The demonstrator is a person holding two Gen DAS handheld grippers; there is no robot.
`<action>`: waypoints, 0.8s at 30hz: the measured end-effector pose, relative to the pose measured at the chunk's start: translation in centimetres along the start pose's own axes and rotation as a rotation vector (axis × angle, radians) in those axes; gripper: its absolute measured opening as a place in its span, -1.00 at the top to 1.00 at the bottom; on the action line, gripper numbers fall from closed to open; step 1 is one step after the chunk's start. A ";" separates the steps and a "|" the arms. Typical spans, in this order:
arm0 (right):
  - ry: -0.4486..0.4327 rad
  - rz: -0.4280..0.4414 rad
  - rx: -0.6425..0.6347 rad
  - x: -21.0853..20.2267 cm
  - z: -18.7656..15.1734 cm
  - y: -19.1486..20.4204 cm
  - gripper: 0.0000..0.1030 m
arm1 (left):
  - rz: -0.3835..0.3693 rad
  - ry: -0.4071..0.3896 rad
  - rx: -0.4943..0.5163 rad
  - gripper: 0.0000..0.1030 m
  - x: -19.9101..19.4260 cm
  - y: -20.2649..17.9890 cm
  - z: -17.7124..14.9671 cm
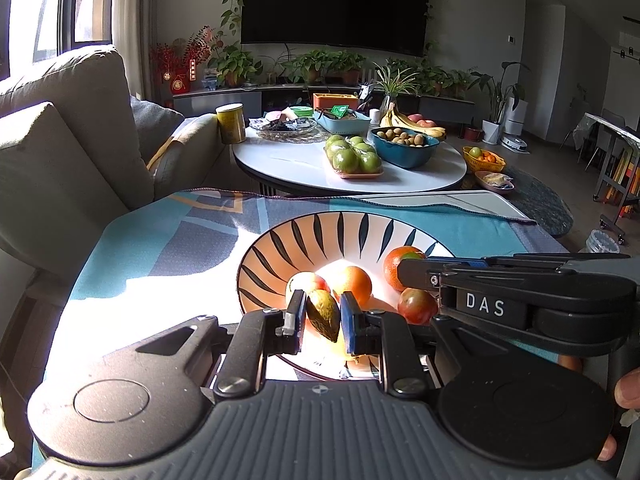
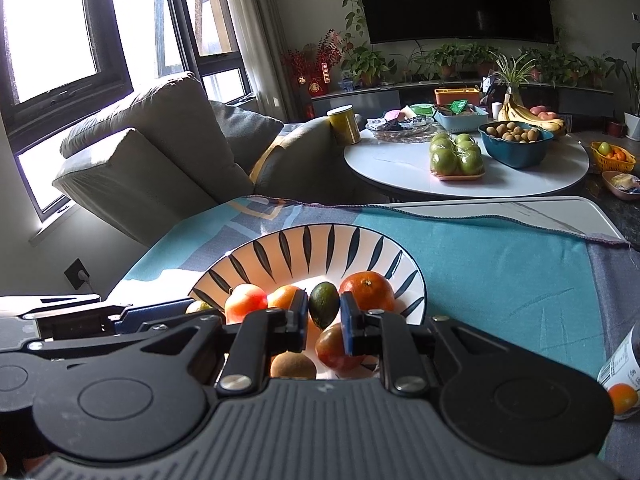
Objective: Organize fruits
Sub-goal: 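Lower both tools into the bowl and open them to release the fruits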
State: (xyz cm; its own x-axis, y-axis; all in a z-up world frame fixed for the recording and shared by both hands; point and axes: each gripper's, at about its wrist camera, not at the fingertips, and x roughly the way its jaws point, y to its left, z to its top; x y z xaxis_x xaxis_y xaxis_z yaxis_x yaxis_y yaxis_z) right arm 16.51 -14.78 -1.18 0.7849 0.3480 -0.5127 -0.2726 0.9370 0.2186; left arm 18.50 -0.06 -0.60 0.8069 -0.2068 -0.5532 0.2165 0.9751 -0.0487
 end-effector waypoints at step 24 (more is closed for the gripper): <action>-0.013 -0.006 0.029 -0.3 -0.1 -0.4 -0.61 | 0.011 0.002 -0.008 0.67 0.2 0.2 -0.2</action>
State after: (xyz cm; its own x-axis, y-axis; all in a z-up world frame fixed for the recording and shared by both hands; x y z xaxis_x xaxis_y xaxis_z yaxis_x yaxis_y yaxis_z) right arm 16.35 -15.22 -1.18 0.7939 0.3414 -0.5032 -0.2513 0.9378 0.2397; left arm 18.58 0.12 -0.92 0.8083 -0.1960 -0.5552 0.2031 0.9779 -0.0496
